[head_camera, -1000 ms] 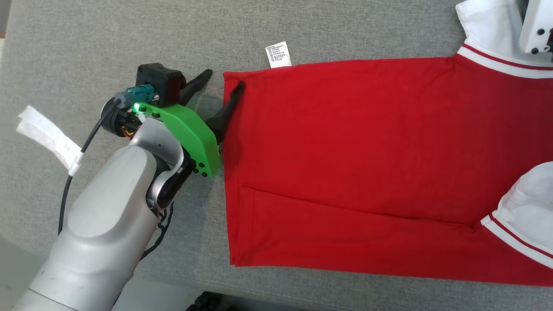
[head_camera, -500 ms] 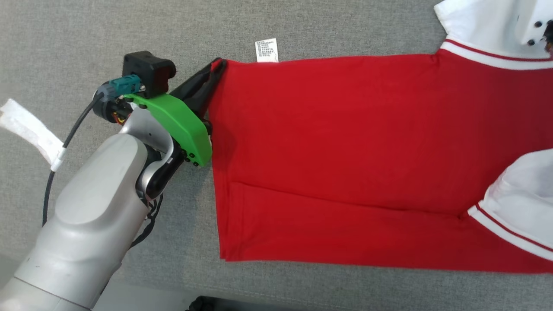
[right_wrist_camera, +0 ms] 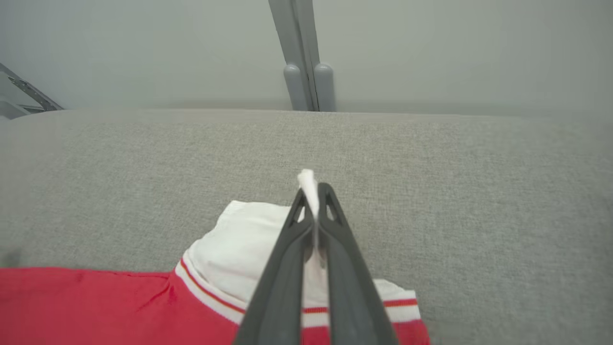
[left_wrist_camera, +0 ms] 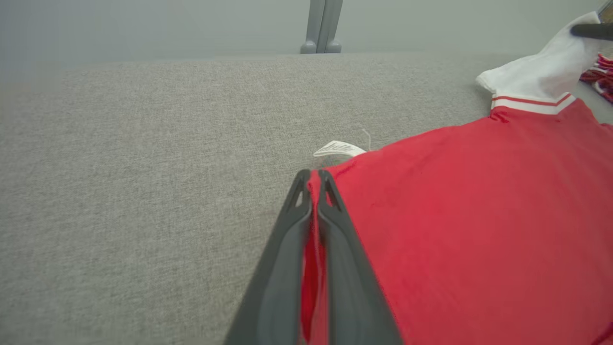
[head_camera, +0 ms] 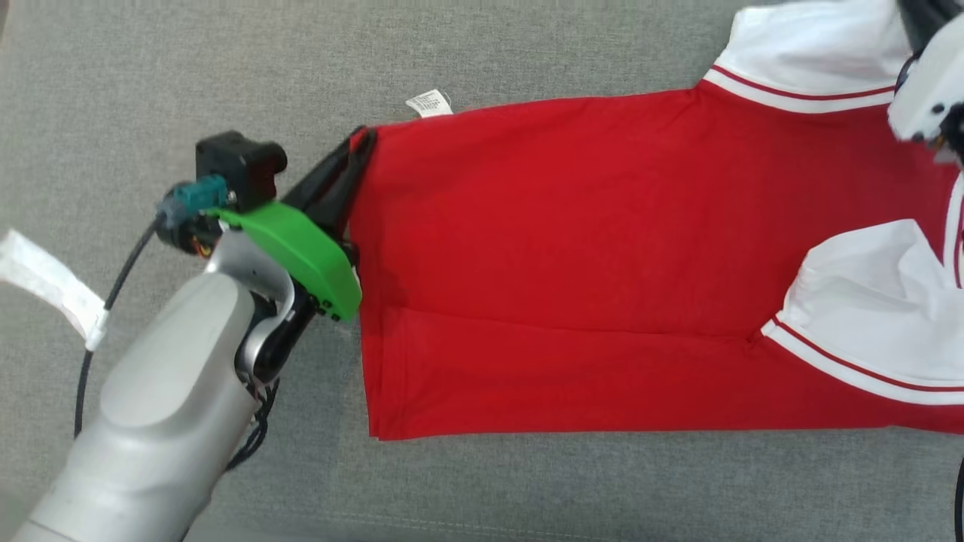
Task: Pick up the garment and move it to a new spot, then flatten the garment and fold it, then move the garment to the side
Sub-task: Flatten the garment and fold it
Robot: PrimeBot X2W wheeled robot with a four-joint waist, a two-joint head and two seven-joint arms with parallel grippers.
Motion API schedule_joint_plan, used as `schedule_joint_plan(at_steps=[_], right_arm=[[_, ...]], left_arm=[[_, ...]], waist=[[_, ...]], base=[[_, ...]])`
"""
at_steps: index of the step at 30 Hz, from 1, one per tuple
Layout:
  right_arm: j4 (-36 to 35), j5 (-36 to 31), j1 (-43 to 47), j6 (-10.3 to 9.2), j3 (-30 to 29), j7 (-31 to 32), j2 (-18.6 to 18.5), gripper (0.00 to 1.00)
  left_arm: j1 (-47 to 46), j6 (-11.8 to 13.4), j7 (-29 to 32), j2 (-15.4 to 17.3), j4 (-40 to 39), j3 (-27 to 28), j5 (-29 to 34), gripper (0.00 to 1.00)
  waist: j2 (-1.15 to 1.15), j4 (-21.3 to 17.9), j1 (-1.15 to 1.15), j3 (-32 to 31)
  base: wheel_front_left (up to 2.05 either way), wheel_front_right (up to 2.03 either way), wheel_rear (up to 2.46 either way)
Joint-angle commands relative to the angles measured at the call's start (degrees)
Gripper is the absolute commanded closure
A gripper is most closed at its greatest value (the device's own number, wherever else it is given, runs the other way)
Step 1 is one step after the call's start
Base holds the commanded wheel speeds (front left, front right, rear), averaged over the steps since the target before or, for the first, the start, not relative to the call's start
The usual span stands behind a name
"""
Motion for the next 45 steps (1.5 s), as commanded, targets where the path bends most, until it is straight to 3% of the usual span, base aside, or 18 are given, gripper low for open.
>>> schedule_joint_plan(at_steps=[1,10,16,28,29,30,32,33,34,35,36,39,45], right_arm=[[-2.09,1.30,3.51,-0.10,-0.52,-0.42,-0.54,1.00],[-15.21,7.05,21.60,-0.09,-4.63,-0.04,0.19,1.00],[-20.75,8.59,27.85,-0.08,-7.90,0.24,2.46,1.00],[-23.23,9.10,33.68,-0.08,-9.69,0.46,6.08,1.00],[-22.93,8.76,34.01,-0.08,-9.69,0.67,6.25,1.00],[-22.86,8.69,34.37,-0.07,-9.31,0.66,6.33,1.00],[-22.23,8.56,35.02,-0.07,-9.09,0.52,6.27,1.00],[-21.86,8.62,35.65,-0.07,-8.72,1.08,6.21,1.00],[-21.59,8.93,36.41,-0.07,-8.16,1.64,6.07,0.60],[-21.52,8.83,36.84,-0.07,-8.12,1.88,5.77,0.35],[-21.18,8.31,37.47,-0.07,-8.26,2.57,5.29,0.00],[-20.80,7.55,40.12,-0.06,-6.77,6.00,3.86,0.00],[-23.01,6.45,39.92,-0.08,-12.40,7.62,3.88,0.00]], left_arm=[[2.26,0.68,-0.38,0.95,-0.85,-0.15,-0.74,1.00],[12.25,4.48,-0.06,4.91,-10.35,-0.63,-1.25,1.00],[16.67,7.09,0.70,7.08,-16.36,-0.46,-1.53,1.00],[22.63,10.63,1.19,9.93,-21.83,0.01,-2.70,1.00],[23.04,10.77,1.15,10.01,-21.81,-0.09,-2.71,0.94],[23.40,10.99,1.04,10.10,-21.76,-0.25,-2.59,0.79],[24.31,11.23,1.00,10.00,-21.52,-0.48,-2.86,0.74],[24.75,11.36,0.90,10.01,-21.32,-0.64,-2.68,0.62],[25.31,11.56,0.80,10.14,-21.10,-0.97,-2.30,0.00],[25.98,11.81,0.96,10.03,-20.67,-1.13,-2.56,0.00],[26.82,12.18,1.11,10.08,-20.19,-1.38,-2.65,0.00],[29.39,13.39,0.63,10.51,-19.42,-2.18,-2.11,0.00],[35.51,17.97,-8.35,10.09,-22.75,0.63,-0.25,0.00]], waist=[[0.00,-1.66,0.00,-2.64],[0.00,-3.93,0.00,-6.62],[0.00,-4.82,0.00,-7.96],[0.00,-5.90,0.00,-7.98],[0.00,-5.95,0.00,-7.94],[0.00,-5.94,0.00,-7.89],[0.00,-5.92,0.00,-7.87],[0.00,-5.91,0.00,-7.95],[0.00,-5.92,0.00,-8.07],[0.00,-5.93,0.00,-8.20],[0.00,-6.00,0.00,-8.45],[0.00,-6.25,0.00,-9.44],[0.00,-6.21,0.00,-11.01]], base=[[0.00,0.00,0.00],[0.00,0.00,0.00],[0.00,0.00,0.00],[0.00,0.00,0.00],[0.00,0.00,0.00],[0.00,0.00,0.00],[0.00,0.00,0.00],[0.00,0.00,0.00],[0.00,0.00,0.00],[0.00,0.00,0.00],[0.00,0.00,0.00],[0.00,0.00,0.00],[0.00,0.00,0.00]])
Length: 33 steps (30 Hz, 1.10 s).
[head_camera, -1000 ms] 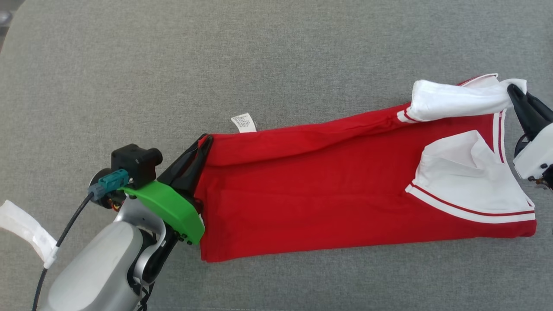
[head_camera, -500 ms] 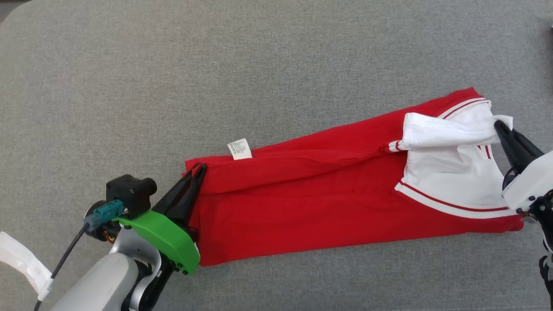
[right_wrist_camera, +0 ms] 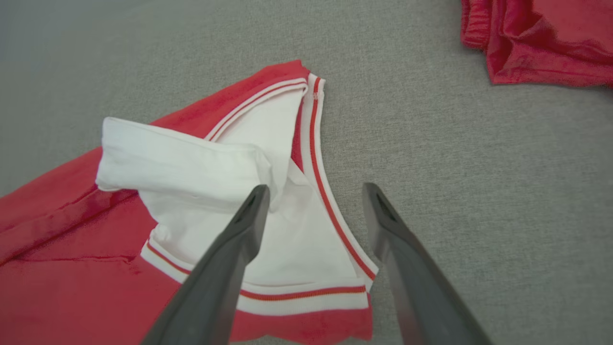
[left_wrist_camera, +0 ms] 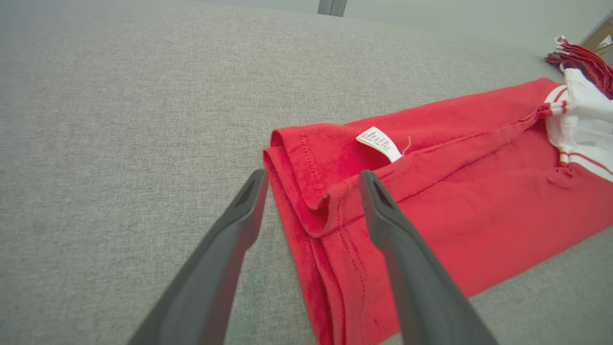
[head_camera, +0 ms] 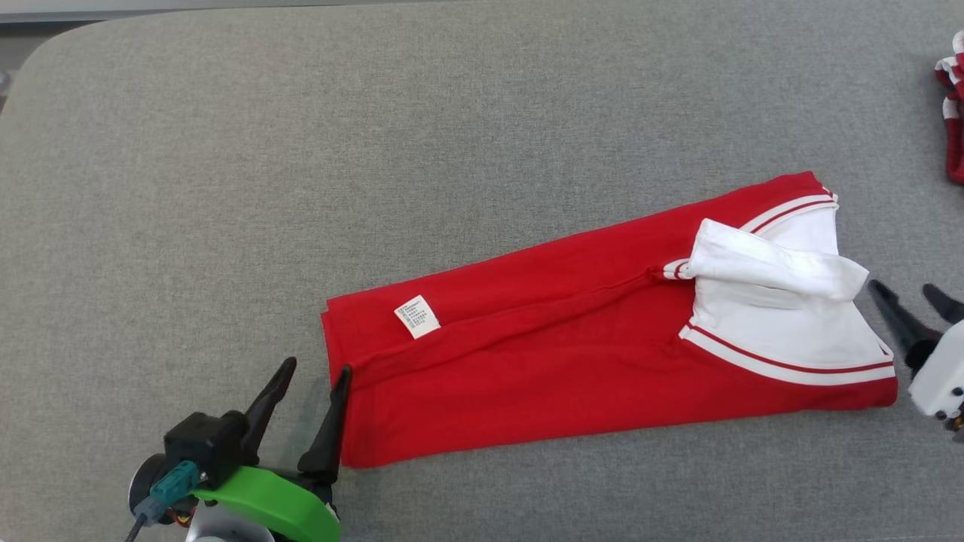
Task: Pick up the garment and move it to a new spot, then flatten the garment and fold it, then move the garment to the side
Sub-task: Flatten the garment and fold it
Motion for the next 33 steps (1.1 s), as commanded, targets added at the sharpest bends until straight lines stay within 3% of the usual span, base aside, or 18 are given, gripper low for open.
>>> schedule_joint_plan(at_steps=[1,5,9,13,18,27,33], right_arm=[[-0.07,-1.61,-1.49,-0.03,-1.72,-0.28,0.45,0.00],[2.10,-5.75,-4.96,-0.02,-3.65,-0.20,3.63,0.00],[6.95,-10.48,-9.88,-0.02,-3.88,-0.91,7.18,0.00],[13.63,-15.13,-12.68,-0.02,-2.91,-0.28,8.49,0.00],[19.49,-18.90,-11.34,-0.08,-1.28,2.71,6.46,0.00],[19.99,-16.56,-8.21,-0.08,-0.87,6.54,3.14,0.00],[22.05,-14.52,-10.01,-0.04,-0.06,6.09,4.85,0.00]], left_arm=[[1.68,1.21,-1.48,-0.74,-1.03,1.48,0.36,0.00],[3.37,3.03,-3.31,-3.42,-3.99,5.25,5.88,0.00],[5.31,2.13,-3.29,-8.85,-5.80,9.58,13.32,0.00],[7.26,-1.46,-3.28,-12.84,-3.87,11.80,18.49,0.00],[9.75,-5.32,-3.29,-16.61,-2.19,16.38,22.41,0.00],[12.48,-10.76,-3.29,-21.25,-1.39,23.82,27.05,0.00],[11.89,-13.56,-3.30,-23.47,-0.85,26.51,29.10,0.00]], waist=[[0.00,0.32,0.00,-0.15],[0.00,1.89,0.00,0.54],[0.00,3.12,0.00,1.50],[0.00,4.36,0.00,1.86],[0.00,5.66,0.00,1.09],[0.00,6.04,0.00,-0.17],[0.00,6.37,0.00,0.79]], base=[[0.00,0.00,0.00],[0.00,0.00,0.00],[0.00,0.00,0.00],[0.00,0.00,0.00],[0.00,0.00,0.00],[0.00,0.00,0.00],[0.00,0.00,0.00]])
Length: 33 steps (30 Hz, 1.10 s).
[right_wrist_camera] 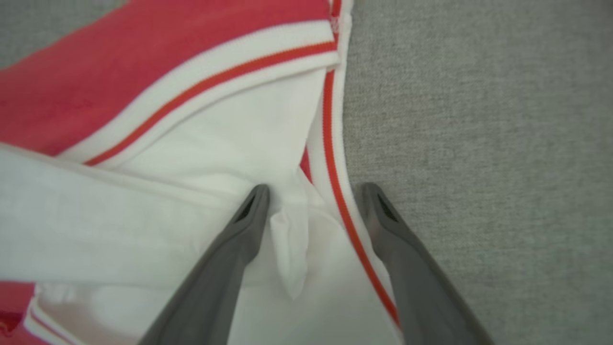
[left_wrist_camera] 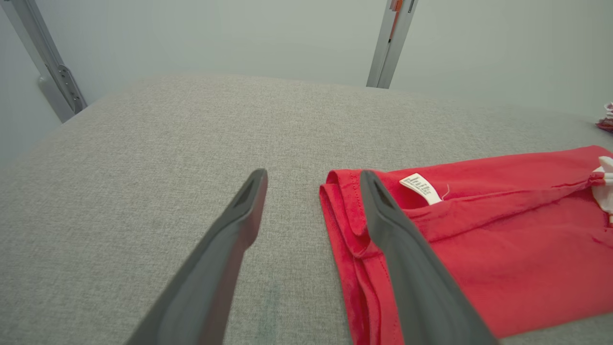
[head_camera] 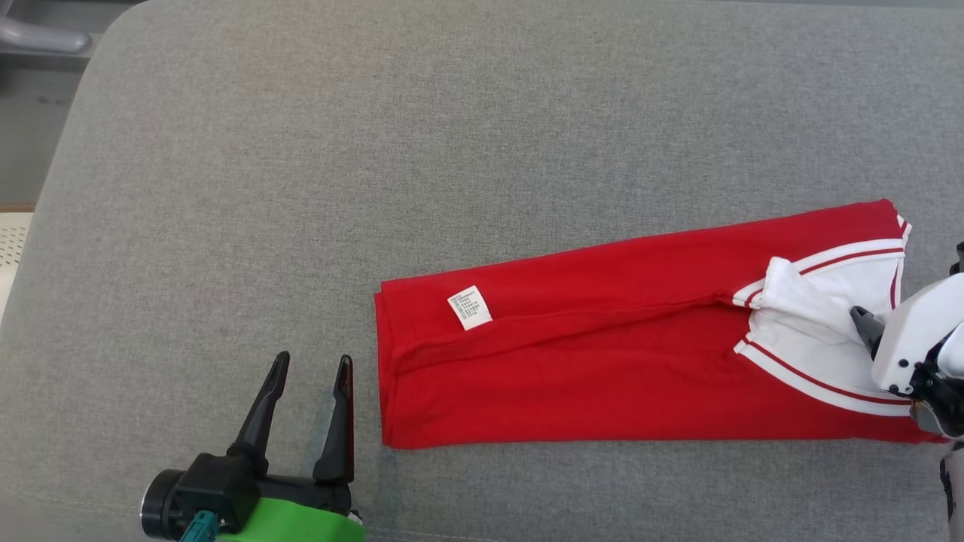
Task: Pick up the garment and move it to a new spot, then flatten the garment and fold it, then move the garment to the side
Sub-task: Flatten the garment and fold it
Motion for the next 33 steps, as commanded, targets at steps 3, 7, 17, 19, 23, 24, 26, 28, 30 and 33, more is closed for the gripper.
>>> schedule_joint_plan(at_steps=[3,7,17,19,23,24,26,28,30,33], right_arm=[[4.38,2.19,-0.92,0.01,1.69,-0.83,1.27,1.00],[5.23,4.32,-2.93,-0.05,-1.31,-4.63,-1.19,1.00],[0.16,6.61,-2.47,-0.03,-10.65,-5.43,-11.49,1.00],[-2.67,8.29,-1.90,-0.03,-9.08,-3.85,-11.90,1.00],[-8.56,12.41,0.44,-0.02,-3.38,-0.67,-10.07,1.00],[-10.16,13.07,1.23,-0.02,-1.58,0.18,-9.29,1.00],[-12.45,13.91,2.36,-0.02,1.58,1.13,-7.08,1.00],[-13.80,14.23,3.49,-0.02,5.34,1.82,-4.59,1.00],[-14.34,13.20,4.21,-0.01,8.55,1.43,-1.61,1.00],[-13.18,11.98,5.30,0.00,13.13,0.49,3.29,1.00]], left_arm=[[-0.01,-1.33,-0.15,-0.82,0.62,1.01,1.09,0.00],[0.79,-2.03,-0.16,-1.66,1.20,2.25,1.60,0.00],[4.08,-2.19,-0.16,-2.79,1.95,3.62,1.38,0.00],[4.86,-1.93,-0.16,-2.84,1.96,3.56,1.29,0.00],[7.03,-0.95,-0.16,-2.87,2.15,2.88,1.16,0.00],[7.57,-0.64,-0.16,-2.87,2.09,2.69,1.12,0.00],[8.09,-0.23,-0.16,-2.88,1.97,2.40,1.53,0.00],[8.09,0.06,-0.15,-2.88,1.90,2.18,1.60,0.00],[7.94,0.22,-0.16,-2.87,1.76,2.09,1.47,0.00],[7.88,0.12,-0.16,-2.87,2.03,1.97,1.69,0.00]], waist=[[0.00,0.27,0.00,0.23],[0.00,1.03,0.00,-1.24],[0.00,1.95,0.00,-6.94],[0.00,1.82,0.00,-8.23],[0.00,1.47,0.00,-11.48],[0.00,1.35,0.00,-12.10],[0.00,1.25,0.00,-12.76],[0.00,1.35,0.00,-12.89],[0.00,1.46,0.00,-12.95],[0.00,1.79,0.00,-12.91]], base=[[0.00,0.00,0.00],[0.00,0.00,0.00],[0.00,0.00,0.00],[0.00,0.00,0.00],[0.00,0.00,0.00],[0.00,0.00,0.00],[0.00,0.00,0.00],[0.00,0.00,0.00],[0.00,0.00,0.00],[0.00,0.00,0.00]])
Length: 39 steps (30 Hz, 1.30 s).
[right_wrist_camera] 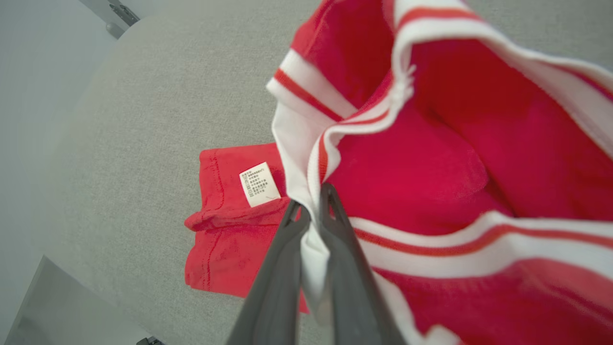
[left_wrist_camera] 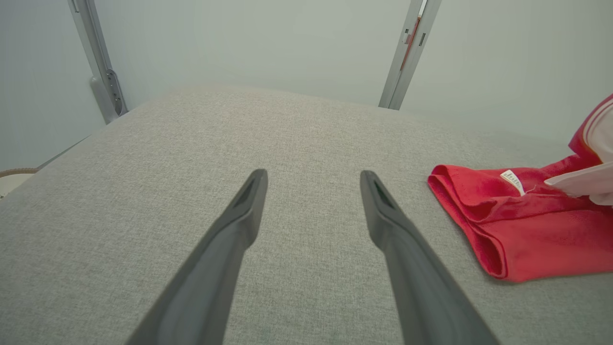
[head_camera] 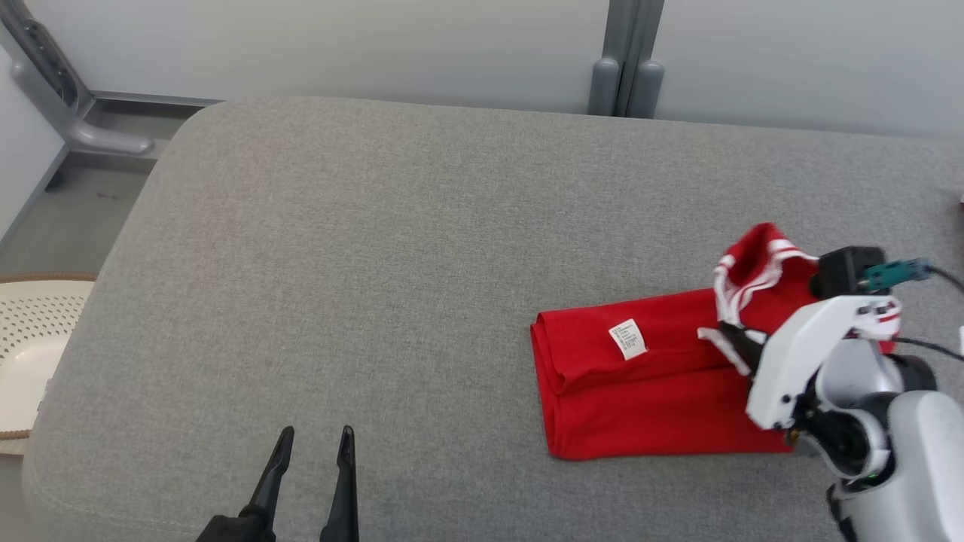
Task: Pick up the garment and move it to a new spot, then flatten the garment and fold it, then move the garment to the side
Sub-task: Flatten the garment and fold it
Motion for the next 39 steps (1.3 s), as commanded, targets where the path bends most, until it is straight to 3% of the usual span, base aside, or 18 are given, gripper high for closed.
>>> schedule_joint_plan(at_steps=[1,6,16,23,24,25,29,34,39], right_arm=[[0.93,-1.16,0.89,-0.01,1.99,-1.06,1.47,1.00],[7.08,-1.86,1.69,-0.01,6.10,-7.11,5.80,1.00],[19.12,3.26,-2.54,-0.01,11.80,-18.73,6.35,1.00],[25.08,6.48,-5.81,-0.01,16.48,-21.64,6.40,1.00],[25.57,7.06,-6.18,-0.01,17.38,-21.98,6.36,0.70],[25.82,7.77,-6.42,-0.01,18.14,-22.45,6.36,0.00],[25.93,12.10,-7.24,-0.01,20.75,-25.23,6.32,0.00],[20.14,17.01,-5.45,-0.01,25.01,-28.57,6.30,0.00],[12.46,9.06,-3.16,-0.01,24.11,-35.23,5.47,0.00]], left_arm=[[0.07,-0.01,-0.15,-0.01,0.36,-0.06,0.50,0.00],[-0.08,0.26,-0.16,0.00,1.06,-0.78,0.38,0.00],[-0.01,0.51,-0.15,-0.01,1.84,-1.91,-0.02,0.00],[-0.63,0.52,-0.15,-0.01,2.05,-2.67,-0.09,0.00],[-0.67,0.57,-0.16,-0.01,2.11,-2.70,-0.04,0.00],[-0.64,0.63,-0.16,-0.01,2.17,-2.67,-0.02,0.00],[0.05,0.62,-0.16,-0.01,2.55,-2.53,0.26,0.00],[1.07,0.87,-0.16,-0.01,2.42,-2.05,0.57,0.00],[1.75,1.05,-0.16,-0.01,1.79,-1.50,0.86,0.00]], waist=[[0.00,0.43,0.00,0.09],[0.00,1.17,0.00,0.07],[0.00,2.25,0.00,0.25],[0.00,2.72,0.00,0.35],[0.00,2.78,0.00,0.35],[0.00,2.78,0.00,0.30],[0.00,2.66,0.00,-0.09],[0.00,2.01,0.00,-1.08],[0.00,0.61,0.00,-1.84]], base=[[0.00,0.00,0.00],[0.00,0.00,0.00],[0.00,0.00,0.00],[0.00,0.00,0.00],[0.00,0.00,0.00],[0.00,0.00,0.00],[0.00,0.00,0.00],[0.00,0.00,0.00],[0.00,0.00,0.00]])
